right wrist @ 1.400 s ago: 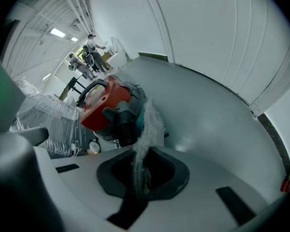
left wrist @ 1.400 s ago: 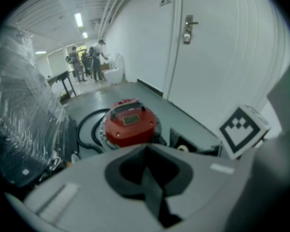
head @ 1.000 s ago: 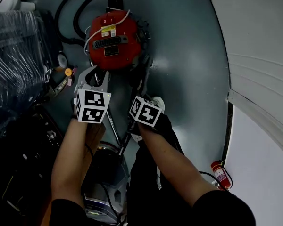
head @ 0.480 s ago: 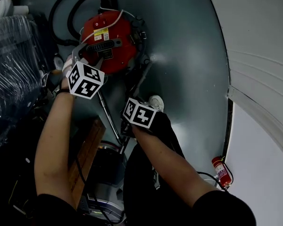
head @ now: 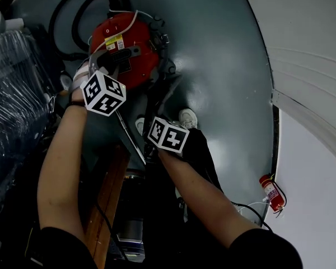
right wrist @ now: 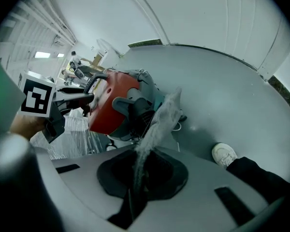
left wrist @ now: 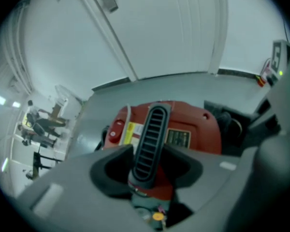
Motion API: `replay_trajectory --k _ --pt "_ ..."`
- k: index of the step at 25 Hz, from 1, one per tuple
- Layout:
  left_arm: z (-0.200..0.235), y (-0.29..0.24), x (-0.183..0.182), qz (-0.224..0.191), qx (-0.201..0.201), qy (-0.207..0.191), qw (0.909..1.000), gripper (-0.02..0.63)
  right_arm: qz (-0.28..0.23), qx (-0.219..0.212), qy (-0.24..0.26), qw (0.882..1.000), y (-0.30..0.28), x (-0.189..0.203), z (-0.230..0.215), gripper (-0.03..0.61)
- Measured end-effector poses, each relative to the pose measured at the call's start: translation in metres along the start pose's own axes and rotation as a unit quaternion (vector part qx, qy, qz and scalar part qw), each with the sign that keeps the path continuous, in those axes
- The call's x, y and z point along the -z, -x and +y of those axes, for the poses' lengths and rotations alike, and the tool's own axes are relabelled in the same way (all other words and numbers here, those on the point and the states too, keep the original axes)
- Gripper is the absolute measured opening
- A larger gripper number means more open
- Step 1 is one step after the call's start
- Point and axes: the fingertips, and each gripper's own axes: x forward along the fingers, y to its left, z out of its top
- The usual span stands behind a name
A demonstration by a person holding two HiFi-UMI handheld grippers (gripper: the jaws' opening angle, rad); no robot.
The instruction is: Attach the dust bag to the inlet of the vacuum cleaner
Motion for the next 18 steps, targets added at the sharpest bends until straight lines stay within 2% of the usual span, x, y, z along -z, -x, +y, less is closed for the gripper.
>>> replay_trajectory --k 5,10,16,18 --pt "-0.0011 -0.0039 -0.0032 0.003 0.042 0.012 0.9991 0.176 -0.033 0.008 -0.039 0.999 -0.0029 -0.0023 0.004 0.012" --pt "-0.002 -0.0061 -0.0038 -0.008 0.03 0.025 0.9992 0.175 -0.053 -0.001 -0.106 0.993 -0.003 -0.001 0.0045 0.011" --pt "-0.0035 -0.0074 -0.0055 -0.018 0.041 0.026 0.9986 0.175 -0.053 -0.033 -0.198 0.978 -0.0026 -0.0053 0.0064 0.009" --pt "-0.0031 -0.0076 -0.005 -0.023 0.041 0.027 0.9985 0.175 -0.055 -0.047 -0.206 0.976 -0.0044 -0.0064 0.0092 0.008"
